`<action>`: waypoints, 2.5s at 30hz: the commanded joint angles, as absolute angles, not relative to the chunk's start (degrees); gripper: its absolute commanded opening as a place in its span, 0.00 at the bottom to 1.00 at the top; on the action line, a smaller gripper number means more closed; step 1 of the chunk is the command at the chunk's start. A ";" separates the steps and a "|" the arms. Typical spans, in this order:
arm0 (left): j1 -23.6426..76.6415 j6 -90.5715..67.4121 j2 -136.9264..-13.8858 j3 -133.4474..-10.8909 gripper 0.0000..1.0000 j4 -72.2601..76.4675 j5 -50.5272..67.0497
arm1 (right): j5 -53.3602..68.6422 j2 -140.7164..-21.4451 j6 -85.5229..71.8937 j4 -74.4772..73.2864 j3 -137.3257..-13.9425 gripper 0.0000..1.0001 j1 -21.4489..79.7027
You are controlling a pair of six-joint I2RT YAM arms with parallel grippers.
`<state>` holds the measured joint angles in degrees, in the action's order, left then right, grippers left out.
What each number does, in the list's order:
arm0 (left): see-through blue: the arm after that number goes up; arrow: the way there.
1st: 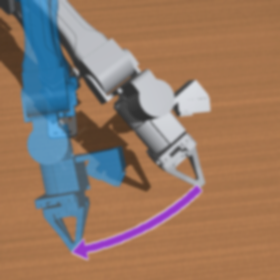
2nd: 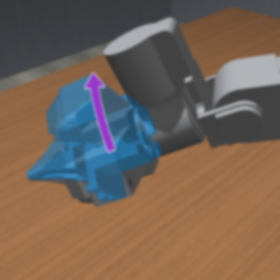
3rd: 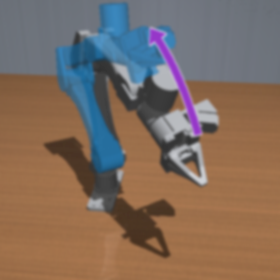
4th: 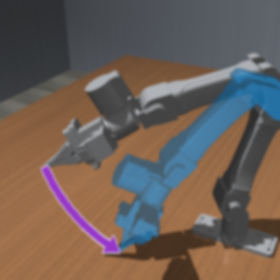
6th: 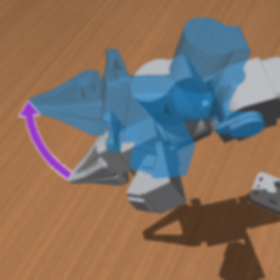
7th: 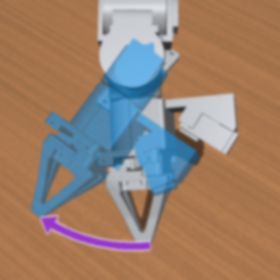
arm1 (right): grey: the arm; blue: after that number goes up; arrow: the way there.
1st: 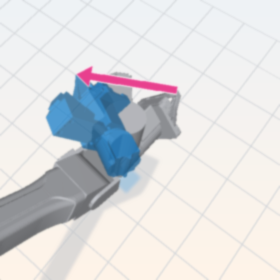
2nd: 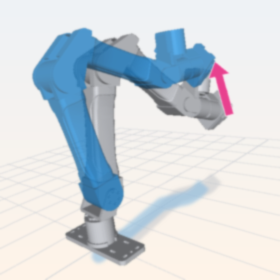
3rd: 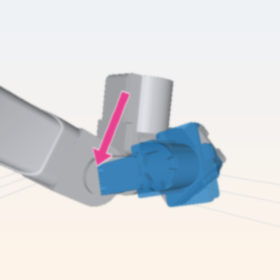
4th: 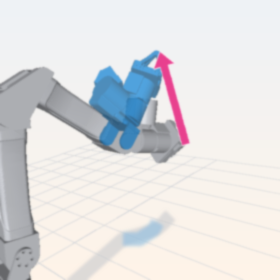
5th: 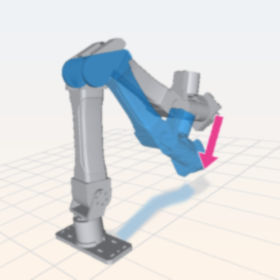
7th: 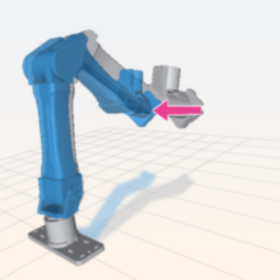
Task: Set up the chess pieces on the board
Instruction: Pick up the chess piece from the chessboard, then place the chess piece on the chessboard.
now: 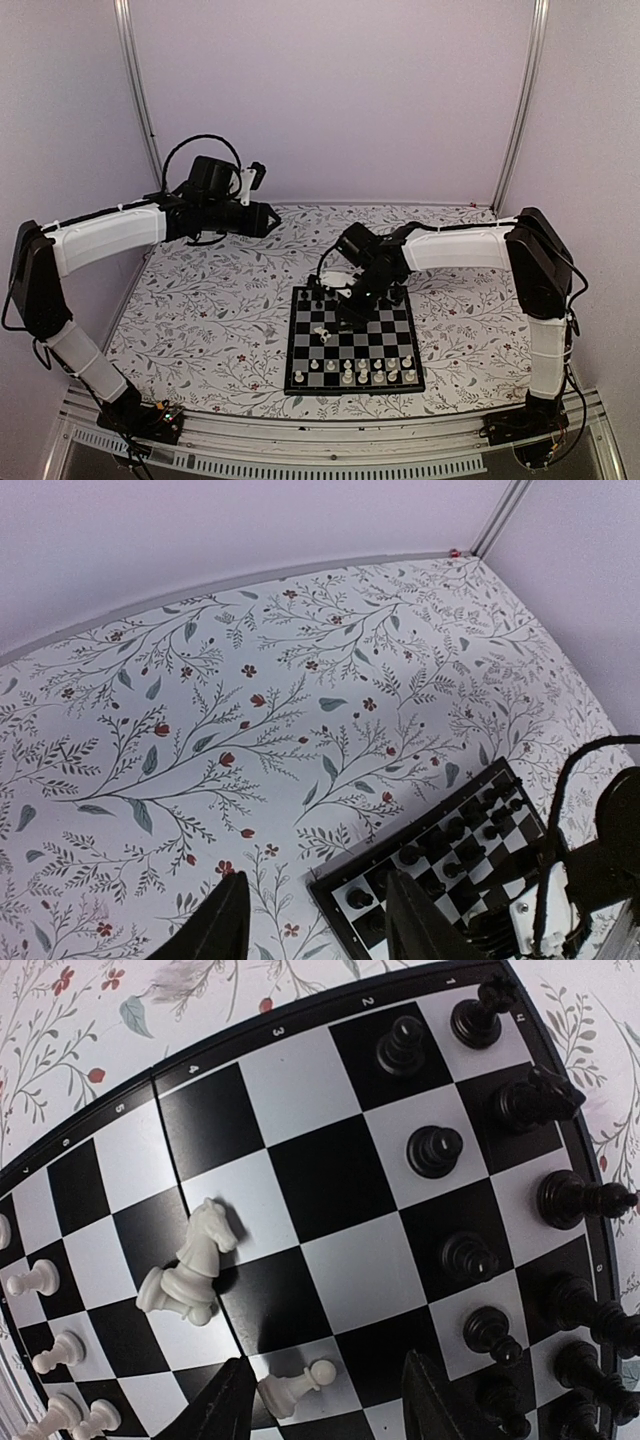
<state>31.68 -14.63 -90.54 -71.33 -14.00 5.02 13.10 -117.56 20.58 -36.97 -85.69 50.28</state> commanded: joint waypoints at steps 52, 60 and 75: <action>29.84 -15.03 -94.25 -74.74 0.48 -15.56 9.41 | 4.64 -113.96 20.70 -34.38 -78.81 0.26 50.25; 29.71 -14.82 -94.48 -74.96 0.48 -15.85 10.12 | 4.84 -112.39 20.89 -34.48 -78.39 0.12 50.06; 34.73 -27.74 -92.37 -68.35 0.48 -4.04 31.51 | 22.20 -92.36 28.79 -32.29 -72.59 0.10 48.82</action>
